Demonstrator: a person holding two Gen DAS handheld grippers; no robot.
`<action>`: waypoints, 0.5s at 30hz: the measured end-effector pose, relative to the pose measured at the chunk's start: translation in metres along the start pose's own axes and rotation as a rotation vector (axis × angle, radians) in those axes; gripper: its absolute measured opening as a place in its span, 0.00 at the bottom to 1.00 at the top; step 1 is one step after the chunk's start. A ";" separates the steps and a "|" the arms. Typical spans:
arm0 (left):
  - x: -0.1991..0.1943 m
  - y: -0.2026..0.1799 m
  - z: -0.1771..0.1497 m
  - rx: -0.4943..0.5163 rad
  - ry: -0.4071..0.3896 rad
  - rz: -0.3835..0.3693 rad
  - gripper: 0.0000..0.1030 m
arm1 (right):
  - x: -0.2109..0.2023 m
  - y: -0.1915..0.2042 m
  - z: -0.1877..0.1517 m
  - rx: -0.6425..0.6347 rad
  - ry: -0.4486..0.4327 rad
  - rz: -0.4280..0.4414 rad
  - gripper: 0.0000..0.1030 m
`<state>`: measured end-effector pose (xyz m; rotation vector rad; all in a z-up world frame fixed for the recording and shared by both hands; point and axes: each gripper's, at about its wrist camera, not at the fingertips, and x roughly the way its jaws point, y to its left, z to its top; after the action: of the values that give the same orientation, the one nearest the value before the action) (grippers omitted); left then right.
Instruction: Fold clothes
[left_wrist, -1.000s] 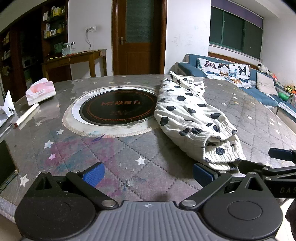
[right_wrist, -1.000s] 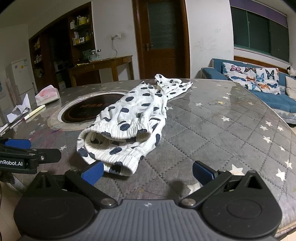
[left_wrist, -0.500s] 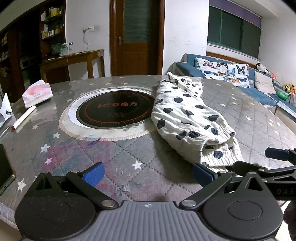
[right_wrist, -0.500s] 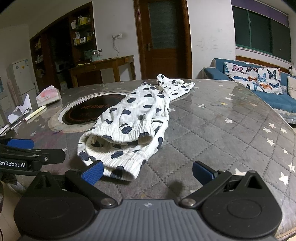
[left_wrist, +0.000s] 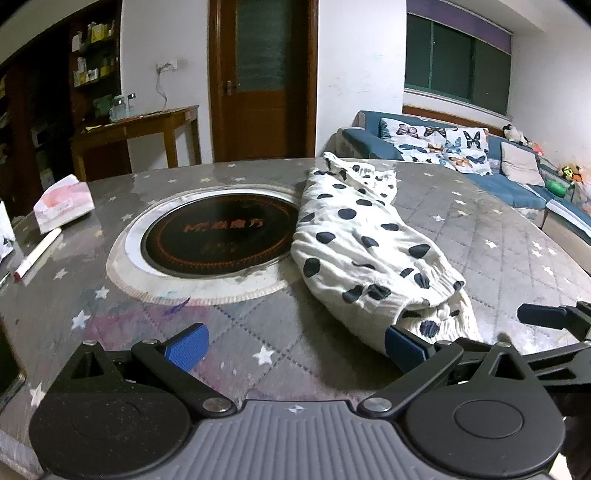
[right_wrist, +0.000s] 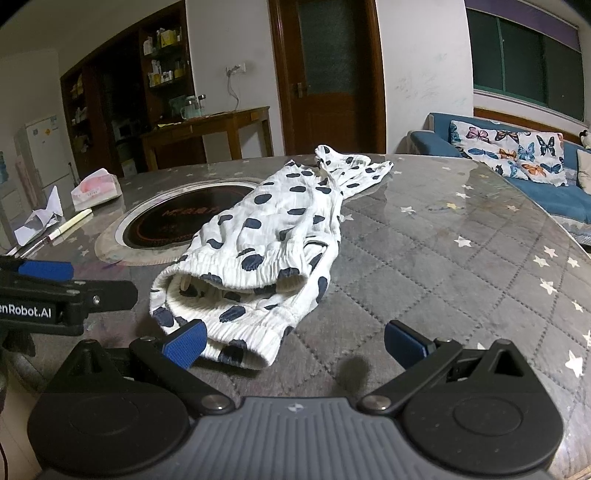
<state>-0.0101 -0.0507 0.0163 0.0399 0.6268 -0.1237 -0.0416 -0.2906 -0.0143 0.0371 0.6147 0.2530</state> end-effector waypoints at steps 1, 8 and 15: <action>0.000 -0.001 0.001 0.005 -0.002 -0.003 1.00 | 0.001 0.000 0.000 0.000 0.002 0.001 1.00; 0.006 -0.013 0.018 0.050 -0.014 -0.051 1.00 | 0.007 -0.004 0.001 0.009 0.014 0.013 1.00; 0.017 -0.043 0.038 0.122 -0.015 -0.161 1.00 | 0.011 -0.008 0.001 0.030 0.021 0.024 1.00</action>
<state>0.0201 -0.0978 0.0376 0.1066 0.6063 -0.3175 -0.0308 -0.2955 -0.0205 0.0713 0.6389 0.2680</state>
